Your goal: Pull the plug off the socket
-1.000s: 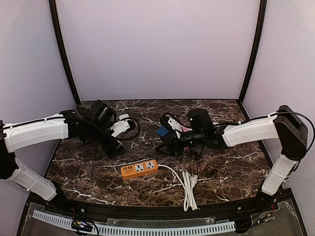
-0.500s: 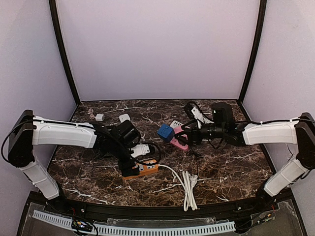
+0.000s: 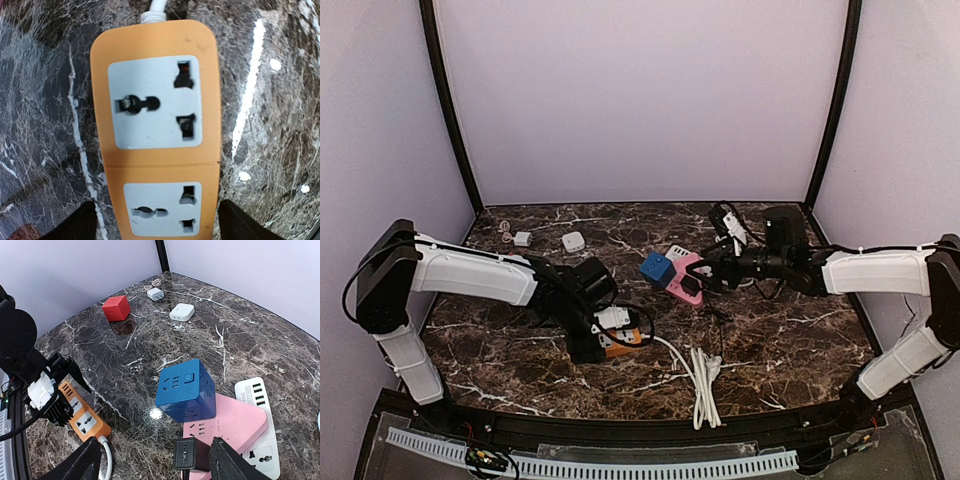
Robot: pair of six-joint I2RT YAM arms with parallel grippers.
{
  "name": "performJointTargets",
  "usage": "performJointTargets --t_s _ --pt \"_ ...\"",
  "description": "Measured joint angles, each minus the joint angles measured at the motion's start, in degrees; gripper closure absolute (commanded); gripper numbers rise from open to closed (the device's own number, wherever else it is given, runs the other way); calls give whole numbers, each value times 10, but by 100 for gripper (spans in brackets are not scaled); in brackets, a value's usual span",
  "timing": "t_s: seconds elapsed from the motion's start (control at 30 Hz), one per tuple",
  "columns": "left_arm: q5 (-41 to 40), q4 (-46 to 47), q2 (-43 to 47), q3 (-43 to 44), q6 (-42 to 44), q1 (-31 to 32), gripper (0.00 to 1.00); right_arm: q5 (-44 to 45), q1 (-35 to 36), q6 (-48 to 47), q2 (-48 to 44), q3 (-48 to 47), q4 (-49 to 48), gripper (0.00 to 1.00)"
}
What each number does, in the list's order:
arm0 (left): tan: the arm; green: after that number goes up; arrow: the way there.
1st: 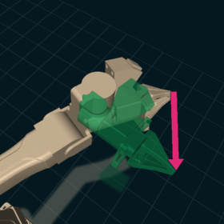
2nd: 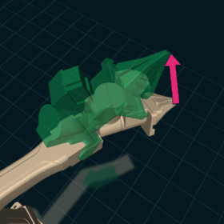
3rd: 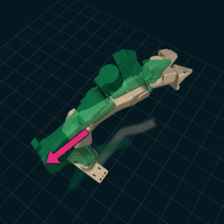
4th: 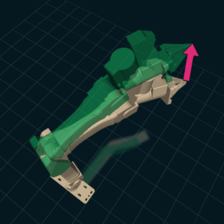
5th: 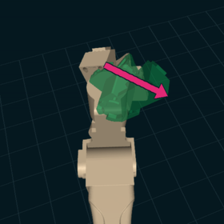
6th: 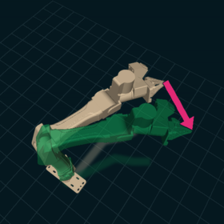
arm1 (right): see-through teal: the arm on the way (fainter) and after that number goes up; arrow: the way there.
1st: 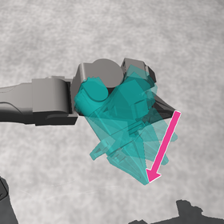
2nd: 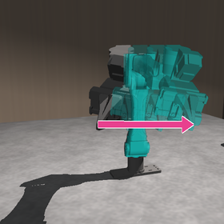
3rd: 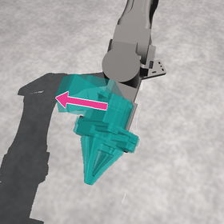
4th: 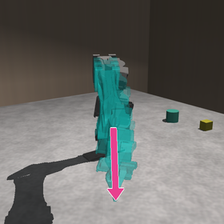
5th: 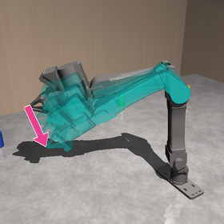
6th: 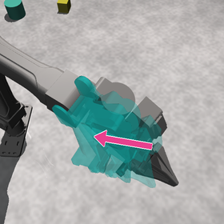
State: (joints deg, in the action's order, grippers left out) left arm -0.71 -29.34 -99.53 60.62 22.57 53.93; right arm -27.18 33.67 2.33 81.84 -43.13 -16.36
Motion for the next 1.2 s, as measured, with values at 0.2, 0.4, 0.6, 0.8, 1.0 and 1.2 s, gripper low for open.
performJointTargets --t_s 0.2,0.4,0.6,0.8,1.0,1.2 --pt "-4 -8 -10 14 -2 1 61 0 -1 2 0 3 -3 26" --pt "-2 9 35 10 -6 1 83 -1 -3 2 0 4 -3 26" --pt "15 36 116 23 -7 3 96 1 -7 4 0 7 -7 26" --pt "50 61 123 72 -7 3 99 24 -19 6 -28 26 -8 25" --pt "81 81 124 119 -8 3 99 69 -43 16 -93 53 -21 17" --pt "101 85 117 208 -8 2 99 114 -78 35 -144 83 -40 10"
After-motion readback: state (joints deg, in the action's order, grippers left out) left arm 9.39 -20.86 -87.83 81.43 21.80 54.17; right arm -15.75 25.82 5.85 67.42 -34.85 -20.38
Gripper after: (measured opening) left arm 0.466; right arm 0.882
